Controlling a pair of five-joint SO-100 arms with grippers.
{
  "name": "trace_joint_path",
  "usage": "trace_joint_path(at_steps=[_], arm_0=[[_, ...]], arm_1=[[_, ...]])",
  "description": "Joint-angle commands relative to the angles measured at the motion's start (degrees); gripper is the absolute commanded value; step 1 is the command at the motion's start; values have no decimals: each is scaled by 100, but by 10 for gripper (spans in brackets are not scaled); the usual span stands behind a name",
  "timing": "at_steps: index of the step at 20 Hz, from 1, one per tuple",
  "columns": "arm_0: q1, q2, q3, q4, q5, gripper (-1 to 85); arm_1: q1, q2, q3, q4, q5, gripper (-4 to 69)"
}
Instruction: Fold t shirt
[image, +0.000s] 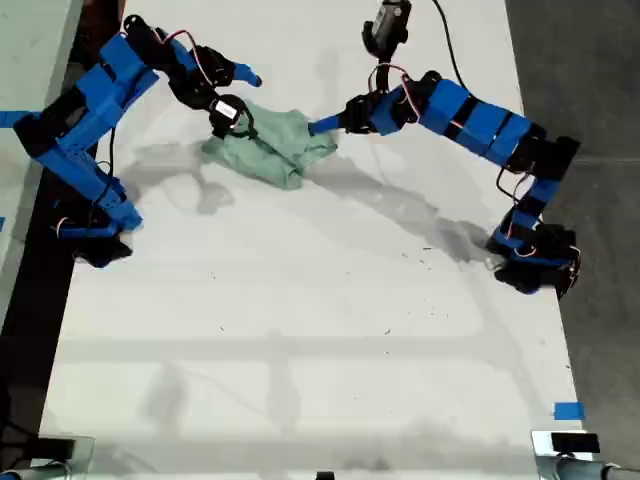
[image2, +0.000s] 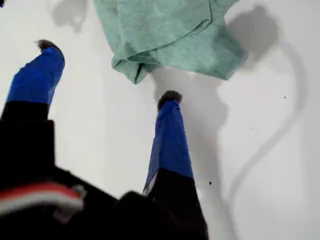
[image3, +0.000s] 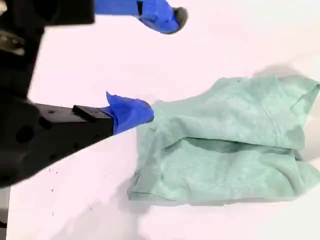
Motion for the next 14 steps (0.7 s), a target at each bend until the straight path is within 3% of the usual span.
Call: trace_joint_path(at_steps=[1,9,11,14], arm_0=[[281,-404,-114,-642,1178,193],[457,-202,-79,-536,1055,192],[817,308,79,-272,686,186],[1591,1934,1239,35,-396,167]], arm_1=[[-703,1169,668,1222,246,177],[-782,1230,668,1336,264,177],[-967,1521,712,1758,448,176],[-1503,2786,1477,2399,1143,170]])
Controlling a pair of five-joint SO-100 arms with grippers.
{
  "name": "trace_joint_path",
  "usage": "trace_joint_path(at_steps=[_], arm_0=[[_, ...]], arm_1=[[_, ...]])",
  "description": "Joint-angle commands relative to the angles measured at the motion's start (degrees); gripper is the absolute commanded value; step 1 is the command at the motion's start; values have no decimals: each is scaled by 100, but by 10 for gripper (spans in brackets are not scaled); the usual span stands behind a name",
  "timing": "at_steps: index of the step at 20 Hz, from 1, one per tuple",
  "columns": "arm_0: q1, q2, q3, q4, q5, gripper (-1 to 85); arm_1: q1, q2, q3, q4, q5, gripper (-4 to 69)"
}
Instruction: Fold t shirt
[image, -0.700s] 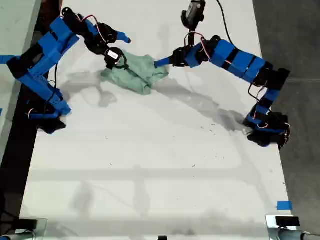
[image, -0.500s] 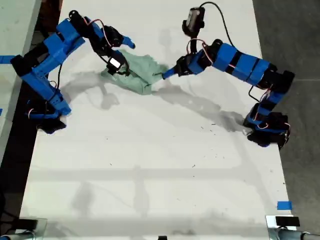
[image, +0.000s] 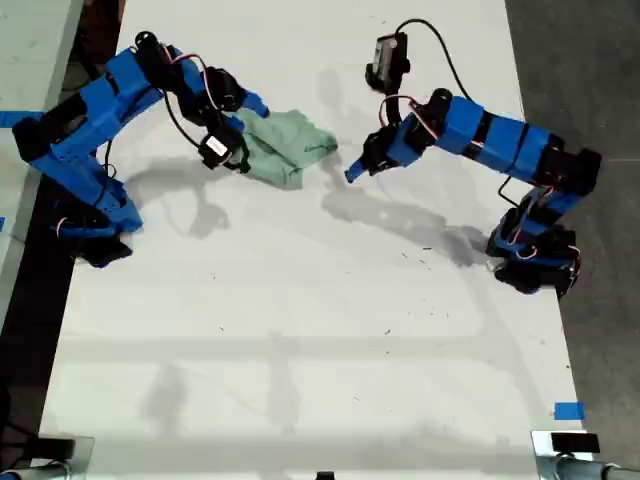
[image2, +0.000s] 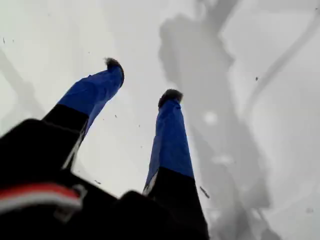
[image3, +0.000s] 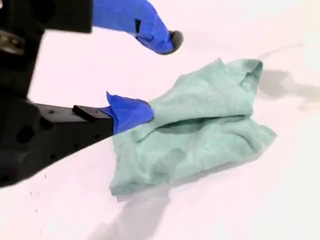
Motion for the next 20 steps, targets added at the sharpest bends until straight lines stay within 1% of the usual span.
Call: trace_joint_path(at_steps=[1,3,6,7,8,11,13,14,17,20], arm_0=[[879,1898,1046,70,-1160,155],[1582,3050,2127,193,-2373,115],[3059,4069,3349,105,-4131,104],[3480,4228,3665,35,-4588,105],[3797,4377,3920,-62,-4904,105],[4438,5080,4799,-290,-5563,104],[4755,6126,5678,-527,-6012,45],[4896,6495,5977,-729,-6056,-1],[4975,6293,6108,-914,-6135,23],[5045,6469,6337,-1143,-6135,32]], arm_1=[[-580,1670,589,563,686,167],[-1002,3041,1521,738,1248,150],[-1547,4737,2936,914,2030,133],[-1758,5142,3375,932,2285,130],[-1960,5440,3788,932,2531,128],[-2496,6284,5080,729,3146,127],[-2751,7049,5845,686,3463,124],[-2848,7532,6223,686,3612,123],[-3146,8648,7066,677,3946,123],[-3410,8982,7436,642,4148,120]])
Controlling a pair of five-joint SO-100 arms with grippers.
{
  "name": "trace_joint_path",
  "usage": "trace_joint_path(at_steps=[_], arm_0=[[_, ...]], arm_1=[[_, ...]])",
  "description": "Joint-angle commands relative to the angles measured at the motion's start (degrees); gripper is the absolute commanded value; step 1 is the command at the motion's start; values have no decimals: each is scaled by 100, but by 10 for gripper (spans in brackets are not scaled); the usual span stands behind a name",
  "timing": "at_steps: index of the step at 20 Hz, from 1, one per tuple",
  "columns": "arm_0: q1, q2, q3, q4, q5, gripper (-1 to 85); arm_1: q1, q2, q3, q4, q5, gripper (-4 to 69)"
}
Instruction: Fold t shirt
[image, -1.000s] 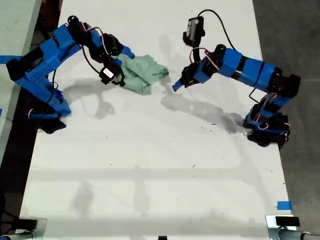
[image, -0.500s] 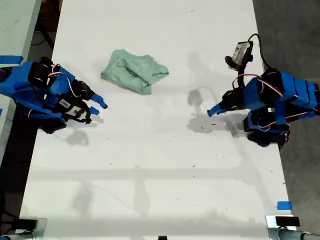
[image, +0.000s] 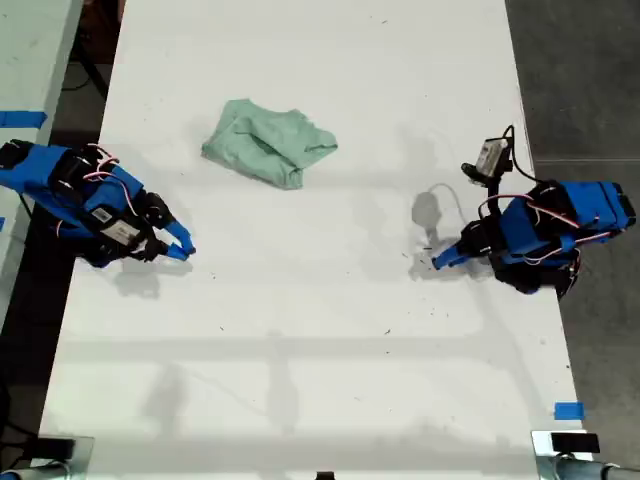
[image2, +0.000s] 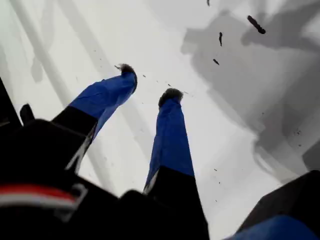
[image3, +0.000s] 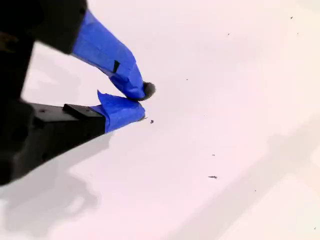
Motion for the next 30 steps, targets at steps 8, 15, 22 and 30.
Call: trace_joint_path(at_steps=[8,15,22,30], arm_0=[[-387,1046,1002,-1116,1063,31],[-747,2725,2083,-1301,2188,34],[-1644,2742,2707,-1301,2883,39],[-2013,2742,3067,-1257,4597,69]], arm_1=[[-431,782,984,-738,158,138],[-457,976,1635,-1090,-281,133],[-439,976,2391,-1257,-694,138],[-483,984,2417,-1318,-3946,127]])
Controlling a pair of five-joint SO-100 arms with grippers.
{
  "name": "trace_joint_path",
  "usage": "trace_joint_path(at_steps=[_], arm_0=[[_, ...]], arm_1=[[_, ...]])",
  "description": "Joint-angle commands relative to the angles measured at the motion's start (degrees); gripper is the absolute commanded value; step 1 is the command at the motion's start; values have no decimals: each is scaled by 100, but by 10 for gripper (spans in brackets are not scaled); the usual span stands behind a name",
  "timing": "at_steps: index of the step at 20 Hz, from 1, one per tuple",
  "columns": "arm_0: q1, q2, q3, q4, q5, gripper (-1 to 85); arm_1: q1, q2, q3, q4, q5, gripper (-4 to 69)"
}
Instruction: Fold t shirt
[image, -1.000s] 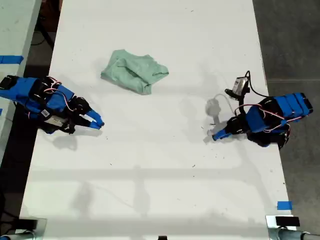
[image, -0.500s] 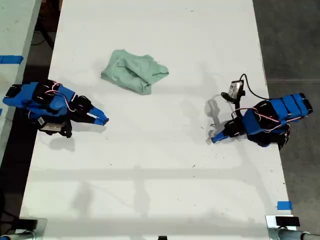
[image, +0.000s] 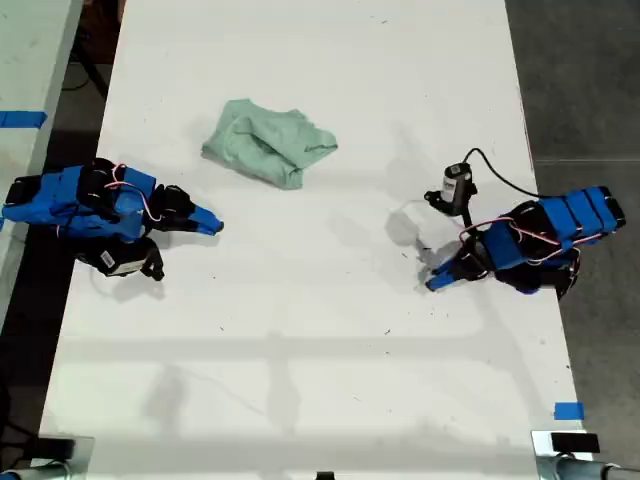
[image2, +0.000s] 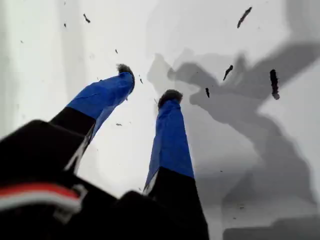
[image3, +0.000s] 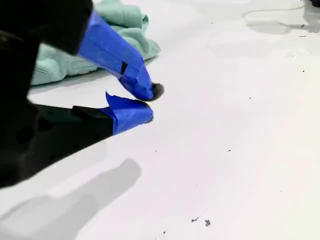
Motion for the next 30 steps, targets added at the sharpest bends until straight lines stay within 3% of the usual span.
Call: trace_joint_path(at_steps=[1,3,30], arm_0=[[0,26,62,-62,62,81],[176,26,62,-62,70,115],[352,35,70,-62,70,115]], arm_1=[[-70,35,229,-185,-984,123],[-62,35,246,-229,-1459,114],[-44,35,255,-229,-1459,69]])
